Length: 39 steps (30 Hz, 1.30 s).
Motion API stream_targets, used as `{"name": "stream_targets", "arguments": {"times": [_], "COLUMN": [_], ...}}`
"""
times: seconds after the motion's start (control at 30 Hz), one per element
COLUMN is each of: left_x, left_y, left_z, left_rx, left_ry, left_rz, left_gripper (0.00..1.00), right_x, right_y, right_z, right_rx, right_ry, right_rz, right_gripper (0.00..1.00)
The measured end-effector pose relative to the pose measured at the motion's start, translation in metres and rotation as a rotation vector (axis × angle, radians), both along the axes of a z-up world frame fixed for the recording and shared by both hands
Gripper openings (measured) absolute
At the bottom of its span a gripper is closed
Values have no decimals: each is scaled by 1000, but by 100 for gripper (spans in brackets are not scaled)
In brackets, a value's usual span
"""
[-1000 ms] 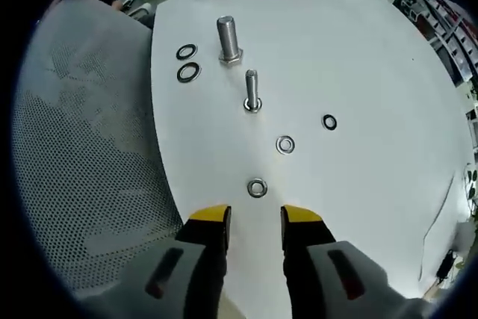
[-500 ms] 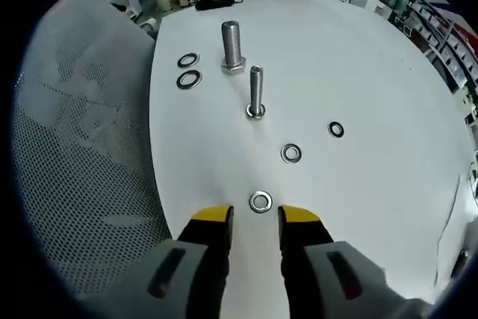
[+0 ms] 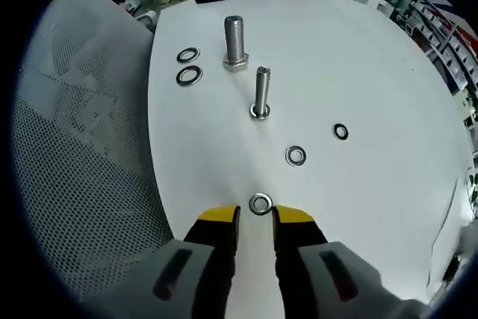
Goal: Place the washer onto the threaded stud by aligning its center hole with the stud, sliding it down to the base, and recovering from edge contact or off-axis alignment until the washer reaches the visible bottom stop.
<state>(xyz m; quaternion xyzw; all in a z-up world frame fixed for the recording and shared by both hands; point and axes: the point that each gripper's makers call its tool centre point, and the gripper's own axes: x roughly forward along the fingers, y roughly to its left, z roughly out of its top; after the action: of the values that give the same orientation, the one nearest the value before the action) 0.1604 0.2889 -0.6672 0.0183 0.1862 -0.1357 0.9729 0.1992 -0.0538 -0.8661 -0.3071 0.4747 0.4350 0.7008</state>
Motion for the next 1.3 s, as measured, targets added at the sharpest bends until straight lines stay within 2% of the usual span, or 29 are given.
{"name": "stream_targets", "arguments": {"times": [0.23, 0.37, 0.57, 0.9, 1.3], "left_x": [-1, 0, -2, 0, 4], "left_y": [0, 0, 0, 1, 1], "left_z": [-2, 1, 3, 0, -1], "left_rx": [8, -1, -12, -2, 0], "left_ry": [9, -6, -17, 1, 15], "left_rz": [-5, -5, 9, 11, 13], "left_gripper": [18, 17, 18, 16, 14], "right_x": [0, 0, 0, 3, 7], "right_y": [1, 2, 1, 2, 3], "right_z": [-2, -3, -3, -3, -3], "right_rx": [-73, -132, -173, -145, -141], "right_ry": [39, 64, 84, 80, 83], "right_rz": [55, 99, 129, 64, 57], "right_gripper": [21, 21, 22, 21, 20]}}
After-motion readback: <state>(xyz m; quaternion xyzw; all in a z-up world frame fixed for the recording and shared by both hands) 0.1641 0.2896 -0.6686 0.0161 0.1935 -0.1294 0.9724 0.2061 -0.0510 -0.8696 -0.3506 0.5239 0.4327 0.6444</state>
